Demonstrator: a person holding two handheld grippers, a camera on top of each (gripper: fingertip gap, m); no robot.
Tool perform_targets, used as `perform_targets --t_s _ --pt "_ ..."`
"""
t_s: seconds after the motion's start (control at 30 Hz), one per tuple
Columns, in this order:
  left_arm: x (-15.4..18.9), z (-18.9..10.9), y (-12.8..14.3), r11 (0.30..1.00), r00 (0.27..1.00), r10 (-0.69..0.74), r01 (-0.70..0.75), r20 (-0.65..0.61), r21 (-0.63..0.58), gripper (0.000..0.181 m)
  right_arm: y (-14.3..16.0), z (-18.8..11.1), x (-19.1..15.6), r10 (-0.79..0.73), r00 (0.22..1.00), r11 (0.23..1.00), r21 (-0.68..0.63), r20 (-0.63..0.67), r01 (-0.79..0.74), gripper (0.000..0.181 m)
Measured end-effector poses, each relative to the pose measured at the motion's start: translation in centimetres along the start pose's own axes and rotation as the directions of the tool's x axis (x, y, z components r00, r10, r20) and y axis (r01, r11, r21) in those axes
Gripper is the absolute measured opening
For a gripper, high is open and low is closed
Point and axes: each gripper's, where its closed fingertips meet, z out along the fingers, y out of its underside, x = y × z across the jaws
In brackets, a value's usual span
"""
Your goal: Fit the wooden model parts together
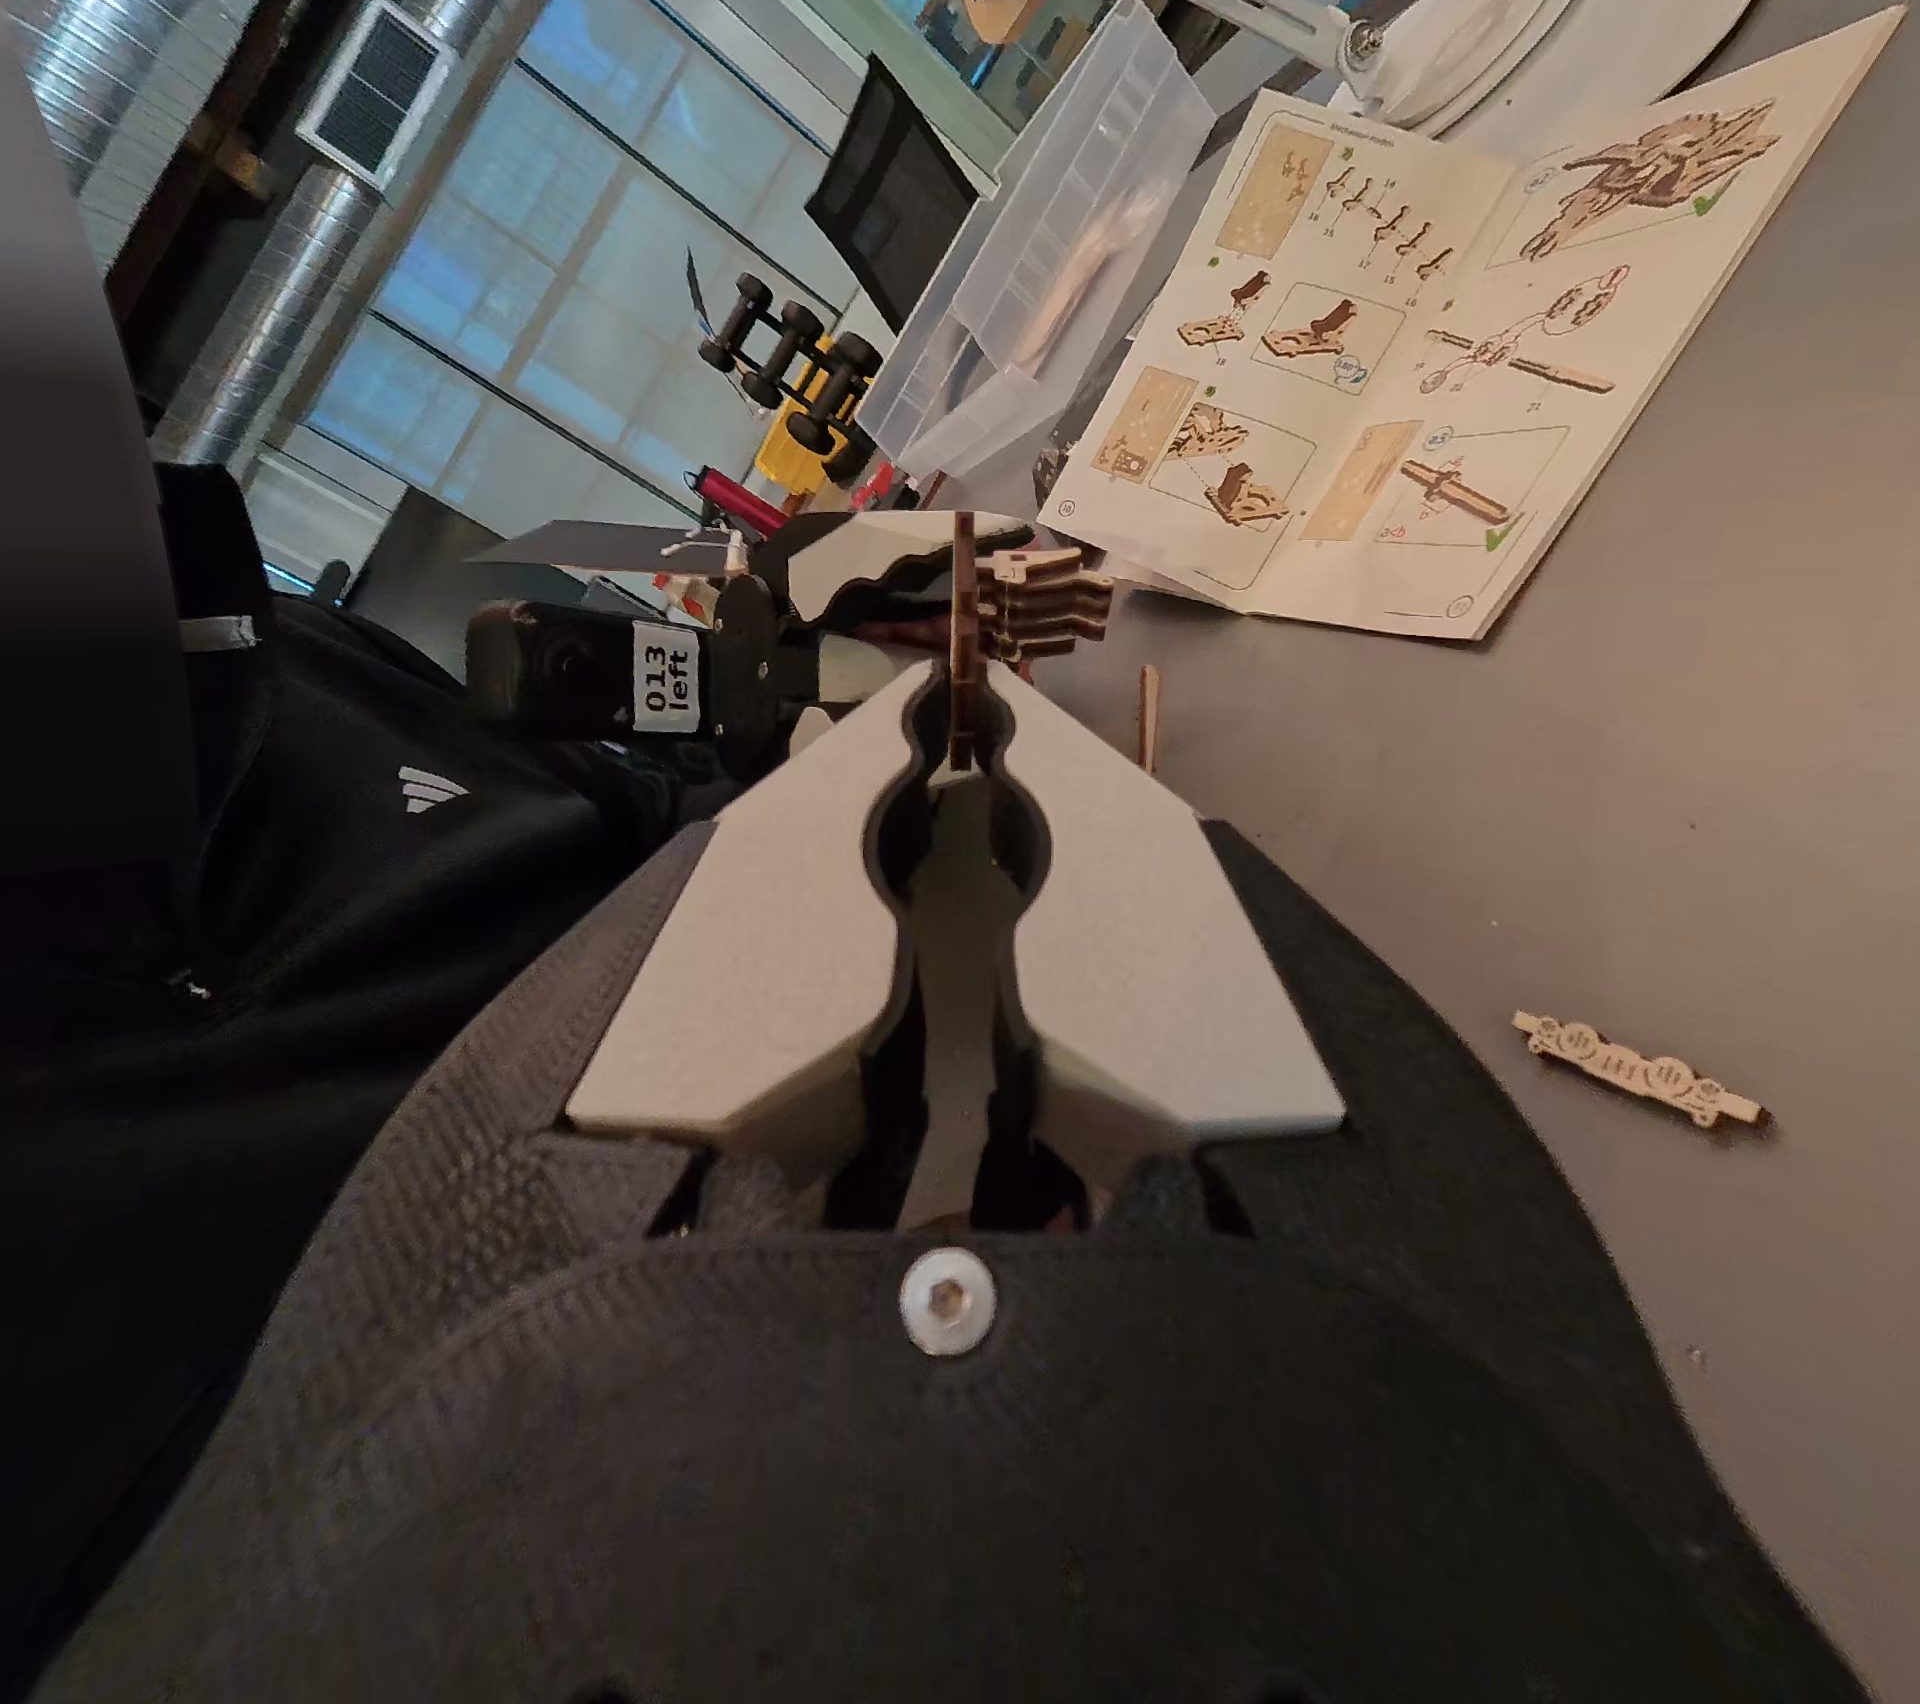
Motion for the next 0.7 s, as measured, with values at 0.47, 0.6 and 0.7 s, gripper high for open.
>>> perform_targets --t_s 0.47,0.6,0.7 --pt "2.4 -0.2 -0.6 0.999 0.994 0.039 -0.037 -0.103 0.023 0.036 -2.2 -2.9 0.3 0.017 1.000 0.994 0.108 -0.003 -0.017 0.001" --pt "2.7 -0.1 -0.5 0.999 0.992 0.029 -0.027 -0.122 0.019 0.034 -1.9 -2.7 0.3 0.008 1.000 0.995 0.095 -0.005 -0.008 0.000" --pt "2.8 -0.1 -0.4 1.000 0.991 0.024 -0.022 -0.132 0.018 0.033 -1.9 -2.8 0.4 0.011 1.000 0.996 0.094 -0.006 -0.010 0.000"
